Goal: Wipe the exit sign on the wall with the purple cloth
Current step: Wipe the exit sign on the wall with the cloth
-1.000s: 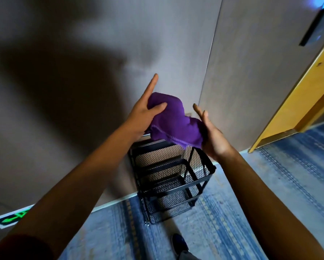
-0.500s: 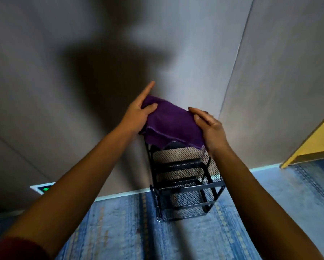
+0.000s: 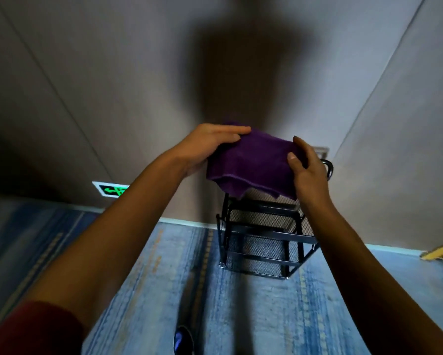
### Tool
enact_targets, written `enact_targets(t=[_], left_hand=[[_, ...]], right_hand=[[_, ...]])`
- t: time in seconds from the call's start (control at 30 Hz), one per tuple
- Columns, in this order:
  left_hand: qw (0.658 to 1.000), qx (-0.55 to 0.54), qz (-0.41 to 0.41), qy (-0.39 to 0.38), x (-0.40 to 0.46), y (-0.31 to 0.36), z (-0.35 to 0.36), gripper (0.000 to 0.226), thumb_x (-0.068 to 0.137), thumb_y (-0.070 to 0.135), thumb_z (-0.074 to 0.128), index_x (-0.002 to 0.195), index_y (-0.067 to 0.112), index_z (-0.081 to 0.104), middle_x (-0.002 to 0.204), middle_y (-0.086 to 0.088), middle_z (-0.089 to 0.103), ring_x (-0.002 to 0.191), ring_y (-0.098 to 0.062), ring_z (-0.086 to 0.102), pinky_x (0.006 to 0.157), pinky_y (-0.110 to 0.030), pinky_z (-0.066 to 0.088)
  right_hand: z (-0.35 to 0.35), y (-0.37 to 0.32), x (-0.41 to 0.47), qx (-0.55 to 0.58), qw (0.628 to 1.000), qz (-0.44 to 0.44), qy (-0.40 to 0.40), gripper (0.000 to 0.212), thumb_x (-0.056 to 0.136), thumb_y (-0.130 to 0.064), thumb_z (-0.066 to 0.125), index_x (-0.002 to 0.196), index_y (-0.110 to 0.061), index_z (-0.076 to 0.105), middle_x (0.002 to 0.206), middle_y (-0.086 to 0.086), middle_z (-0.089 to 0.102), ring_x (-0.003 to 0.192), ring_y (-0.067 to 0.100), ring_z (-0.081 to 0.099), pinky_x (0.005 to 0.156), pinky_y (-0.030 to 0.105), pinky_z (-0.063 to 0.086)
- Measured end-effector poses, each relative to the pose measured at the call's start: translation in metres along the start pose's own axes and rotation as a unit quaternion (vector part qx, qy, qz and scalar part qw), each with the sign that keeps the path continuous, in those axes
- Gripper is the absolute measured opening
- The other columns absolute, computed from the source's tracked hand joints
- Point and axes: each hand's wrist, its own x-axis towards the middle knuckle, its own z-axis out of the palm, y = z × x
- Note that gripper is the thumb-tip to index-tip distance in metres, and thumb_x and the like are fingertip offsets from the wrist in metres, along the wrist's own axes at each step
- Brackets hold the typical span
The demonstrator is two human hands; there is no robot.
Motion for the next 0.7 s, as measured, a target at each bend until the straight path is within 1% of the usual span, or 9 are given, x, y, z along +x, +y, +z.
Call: enact_targets(t=[0.1, 0.2, 0.3, 0.33, 0.37, 0.43, 0.53, 0.6, 0.7], left_hand=[[0.998, -0.003, -0.010, 0.061, -0.026, -0.012, -0.026, 0.029, 0.093, 0.021, 0.072, 0.121, 0.025, 0.075, 0.122, 0.000, 0.074, 0.112, -0.014, 0.068, 0.092, -0.021, 0.056], [0.993, 0.008, 0.012, 0.115, -0.052, -0.020, -0.056, 0.035, 0.091, 0.029, 0.075, 0.126, 0.036, 0.072, 0.134, -0.001, 0.066, 0.117, -0.016, 0.065, 0.099, -0.028, 0.056], [0.983, 0.056, 0.061, 0.167, -0.082, -0.028, -0.088, 0.044, 0.092, 0.032, 0.074, 0.134, 0.040, 0.065, 0.135, 0.006, 0.060, 0.111, -0.004, 0.061, 0.088, -0.016, 0.055], [0.977, 0.076, 0.079, 0.184, -0.093, -0.032, -0.100, 0.047, 0.093, 0.031, 0.073, 0.138, 0.039, 0.062, 0.133, 0.007, 0.060, 0.108, 0.000, 0.060, 0.084, -0.012, 0.054], [0.971, 0.095, 0.090, 0.199, -0.103, -0.036, -0.111, 0.050, 0.094, 0.029, 0.072, 0.141, 0.038, 0.059, 0.134, 0.006, 0.060, 0.109, 0.000, 0.059, 0.084, -0.011, 0.053], [0.964, 0.137, 0.097, 0.206, -0.130, -0.048, -0.141, 0.054, 0.096, 0.024, 0.070, 0.146, 0.038, 0.054, 0.142, 0.002, 0.058, 0.118, -0.009, 0.059, 0.096, -0.018, 0.052], [0.965, 0.177, 0.092, 0.172, -0.175, -0.066, -0.197, 0.063, 0.096, 0.011, 0.070, 0.151, 0.031, 0.047, 0.140, -0.001, 0.059, 0.123, -0.012, 0.060, 0.107, -0.023, 0.048], [0.965, 0.196, 0.073, 0.159, -0.209, -0.077, -0.238, 0.066, 0.095, 0.008, 0.069, 0.153, 0.028, 0.044, 0.139, 0.000, 0.058, 0.122, -0.009, 0.059, 0.104, -0.016, 0.046], [0.972, 0.160, 0.026, 0.172, -0.250, -0.097, -0.291, 0.062, 0.093, 0.008, 0.072, 0.149, 0.024, 0.051, 0.138, -0.003, 0.060, 0.119, -0.013, 0.061, 0.097, -0.012, 0.049]], right_hand=[[0.026, -0.007, -0.013, -0.012, 0.999, -0.037, -0.030, 0.052, 0.102, -0.018, 0.055, 0.148, -0.040, 0.043, 0.148, -0.009, 0.046, 0.136, 0.014, 0.045, 0.116, 0.042, 0.040], [0.063, -0.018, -0.026, -0.003, 0.994, -0.066, -0.084, 0.053, 0.103, -0.015, 0.051, 0.145, -0.047, 0.045, 0.149, -0.011, 0.045, 0.133, 0.006, 0.046, 0.113, 0.033, 0.042], [0.109, -0.025, -0.041, 0.008, 0.992, -0.065, -0.107, 0.046, 0.105, -0.016, 0.048, 0.141, -0.044, 0.052, 0.141, -0.012, 0.050, 0.116, -0.016, 0.050, 0.097, 0.011, 0.046], [0.126, -0.027, -0.047, 0.008, 0.992, -0.065, -0.107, 0.046, 0.104, -0.017, 0.048, 0.142, -0.043, 0.052, 0.140, -0.012, 0.050, 0.112, -0.019, 0.049, 0.095, 0.009, 0.045], [0.140, -0.029, -0.053, 0.008, 0.992, -0.064, -0.105, 0.045, 0.104, -0.018, 0.049, 0.143, -0.042, 0.051, 0.140, -0.013, 0.050, 0.112, -0.017, 0.050, 0.098, 0.014, 0.045], [0.175, -0.035, -0.072, 0.008, 0.993, -0.060, -0.101, 0.046, 0.104, -0.019, 0.050, 0.146, -0.038, 0.049, 0.140, -0.011, 0.050, 0.120, -0.002, 0.052, 0.108, 0.029, 0.044], [0.229, -0.047, -0.108, 0.018, 0.993, -0.052, -0.104, 0.050, 0.103, -0.017, 0.051, 0.150, -0.034, 0.044, 0.143, -0.009, 0.048, 0.132, 0.014, 0.049, 0.114, 0.042, 0.042], [0.266, -0.059, -0.137, 0.019, 0.990, -0.074, -0.117, 0.052, 0.103, -0.016, 0.052, 0.152, -0.033, 0.042, 0.143, -0.008, 0.046, 0.133, 0.014, 0.048, 0.114, 0.038, 0.042], [0.316, -0.078, -0.166, 0.008, 0.982, -0.108, -0.154, 0.052, 0.102, -0.010, 0.053, 0.150, -0.027, 0.045, 0.143, -0.005, 0.050, 0.128, 0.010, 0.050, 0.108, 0.018, 0.042]])
